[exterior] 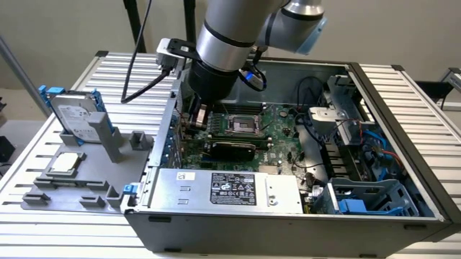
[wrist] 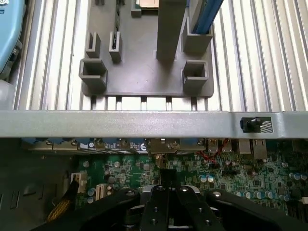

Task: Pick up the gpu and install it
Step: 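Press down on the gpu until it lock into place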

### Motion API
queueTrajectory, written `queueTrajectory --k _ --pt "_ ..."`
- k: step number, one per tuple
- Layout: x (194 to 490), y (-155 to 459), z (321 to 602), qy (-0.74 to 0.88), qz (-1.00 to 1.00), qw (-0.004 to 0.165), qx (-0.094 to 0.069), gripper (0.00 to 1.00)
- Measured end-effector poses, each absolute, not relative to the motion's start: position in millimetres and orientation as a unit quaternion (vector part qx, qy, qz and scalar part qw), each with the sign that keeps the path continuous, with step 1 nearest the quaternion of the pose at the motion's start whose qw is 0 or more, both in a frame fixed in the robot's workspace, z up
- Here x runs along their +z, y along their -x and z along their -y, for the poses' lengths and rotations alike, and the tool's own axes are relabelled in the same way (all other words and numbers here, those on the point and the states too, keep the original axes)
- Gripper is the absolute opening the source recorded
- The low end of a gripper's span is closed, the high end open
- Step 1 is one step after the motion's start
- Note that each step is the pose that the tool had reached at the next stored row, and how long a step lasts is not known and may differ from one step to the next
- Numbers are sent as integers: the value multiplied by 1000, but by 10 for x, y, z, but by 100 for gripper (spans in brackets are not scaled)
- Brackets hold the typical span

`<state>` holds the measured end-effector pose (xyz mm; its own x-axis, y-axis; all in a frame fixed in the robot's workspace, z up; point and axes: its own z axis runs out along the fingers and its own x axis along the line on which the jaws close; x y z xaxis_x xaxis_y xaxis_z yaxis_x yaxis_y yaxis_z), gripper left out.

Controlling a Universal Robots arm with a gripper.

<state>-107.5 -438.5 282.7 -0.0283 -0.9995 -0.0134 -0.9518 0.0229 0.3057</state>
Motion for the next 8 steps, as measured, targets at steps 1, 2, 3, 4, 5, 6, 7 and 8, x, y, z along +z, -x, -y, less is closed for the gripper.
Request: queueTrajectory --k 1,2,3,4,5,6,7,8 --pt "2832 1075 4385 -689 707 106 -118 11" --pt "2836 1075 4385 -689 707 108 -120 11" --pt "2842 1075 4385 -688 707 110 -122 11" --pt "2847 1075 4385 -688 706 111 -123 11" --pt "2852 1075 4385 -688 706 114 -125 11" --pt "2856 1075 4385 -687 706 115 -127 11" --pt "2860 1075 4384 -687 706 117 -128 11" --pt "2863 1074 4385 -687 705 120 -129 11"
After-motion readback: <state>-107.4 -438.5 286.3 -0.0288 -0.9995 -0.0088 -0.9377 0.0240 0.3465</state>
